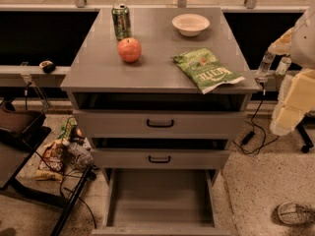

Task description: Place apple into bottom drawer

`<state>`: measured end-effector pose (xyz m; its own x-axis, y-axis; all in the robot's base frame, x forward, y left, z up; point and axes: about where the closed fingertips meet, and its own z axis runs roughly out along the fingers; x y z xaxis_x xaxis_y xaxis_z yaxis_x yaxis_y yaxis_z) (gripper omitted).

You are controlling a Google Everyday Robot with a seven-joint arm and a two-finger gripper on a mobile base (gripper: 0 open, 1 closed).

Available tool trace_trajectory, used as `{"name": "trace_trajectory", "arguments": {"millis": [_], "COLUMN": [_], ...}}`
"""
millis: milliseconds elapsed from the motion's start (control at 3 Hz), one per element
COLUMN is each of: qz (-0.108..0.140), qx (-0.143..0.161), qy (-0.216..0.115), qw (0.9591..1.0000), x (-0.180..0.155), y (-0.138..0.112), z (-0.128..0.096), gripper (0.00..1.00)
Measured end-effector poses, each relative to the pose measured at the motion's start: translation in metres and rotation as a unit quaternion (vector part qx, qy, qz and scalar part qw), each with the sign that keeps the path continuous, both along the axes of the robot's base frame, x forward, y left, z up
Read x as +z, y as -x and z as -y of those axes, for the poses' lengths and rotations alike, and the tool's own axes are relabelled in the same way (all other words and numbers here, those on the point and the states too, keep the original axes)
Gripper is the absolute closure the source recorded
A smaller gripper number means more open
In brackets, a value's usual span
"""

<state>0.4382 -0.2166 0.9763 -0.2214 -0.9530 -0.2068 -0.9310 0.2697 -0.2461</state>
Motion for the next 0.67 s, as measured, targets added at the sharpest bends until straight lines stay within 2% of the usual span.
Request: {"name": "trace_trajectory", "arguments": {"millis": [333, 667], "qz": [0.0, 0.016], "qx": [0.0, -0.004], "qy": [0.0, -0.036], "qw": [1.0, 0.9992], "x": [0.0, -0.003], "y": [0.0, -0.023], "z": [0.0, -0.004], "gripper": [0.0, 0.0]}}
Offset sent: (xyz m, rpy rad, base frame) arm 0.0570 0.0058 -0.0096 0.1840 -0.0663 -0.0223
